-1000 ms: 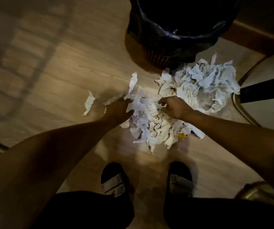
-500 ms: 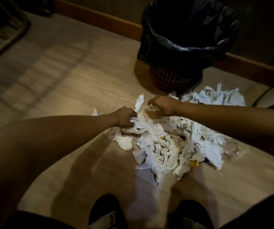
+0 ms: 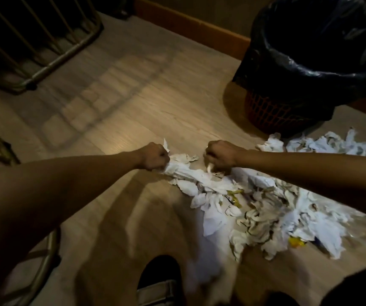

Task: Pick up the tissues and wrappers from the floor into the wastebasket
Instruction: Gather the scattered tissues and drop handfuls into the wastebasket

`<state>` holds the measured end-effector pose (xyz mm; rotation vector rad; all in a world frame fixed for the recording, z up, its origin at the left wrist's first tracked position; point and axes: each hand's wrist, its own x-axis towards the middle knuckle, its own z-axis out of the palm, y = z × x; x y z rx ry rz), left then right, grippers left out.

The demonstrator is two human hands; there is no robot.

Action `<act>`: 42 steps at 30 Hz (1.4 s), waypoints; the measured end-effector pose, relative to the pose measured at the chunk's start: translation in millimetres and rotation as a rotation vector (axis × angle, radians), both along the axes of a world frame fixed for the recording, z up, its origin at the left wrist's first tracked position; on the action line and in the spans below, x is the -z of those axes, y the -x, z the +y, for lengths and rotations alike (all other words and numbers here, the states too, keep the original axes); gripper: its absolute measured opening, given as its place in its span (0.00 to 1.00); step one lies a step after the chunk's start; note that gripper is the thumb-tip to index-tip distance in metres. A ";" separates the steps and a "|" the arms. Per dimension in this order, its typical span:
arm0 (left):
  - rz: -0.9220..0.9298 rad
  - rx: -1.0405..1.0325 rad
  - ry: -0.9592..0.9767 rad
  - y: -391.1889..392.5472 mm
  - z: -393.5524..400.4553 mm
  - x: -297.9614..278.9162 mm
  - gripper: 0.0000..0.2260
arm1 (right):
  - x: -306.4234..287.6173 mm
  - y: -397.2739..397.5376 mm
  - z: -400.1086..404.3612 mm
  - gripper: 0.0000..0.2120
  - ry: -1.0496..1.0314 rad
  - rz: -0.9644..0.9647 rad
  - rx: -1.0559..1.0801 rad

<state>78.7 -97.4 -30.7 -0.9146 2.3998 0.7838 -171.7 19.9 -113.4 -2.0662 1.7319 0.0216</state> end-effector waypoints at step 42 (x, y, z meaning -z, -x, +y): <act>-0.356 0.174 0.274 13.7 23.7 70.9 0.46 | -7.8 -36.9 61.7 0.26 -0.263 0.164 -0.153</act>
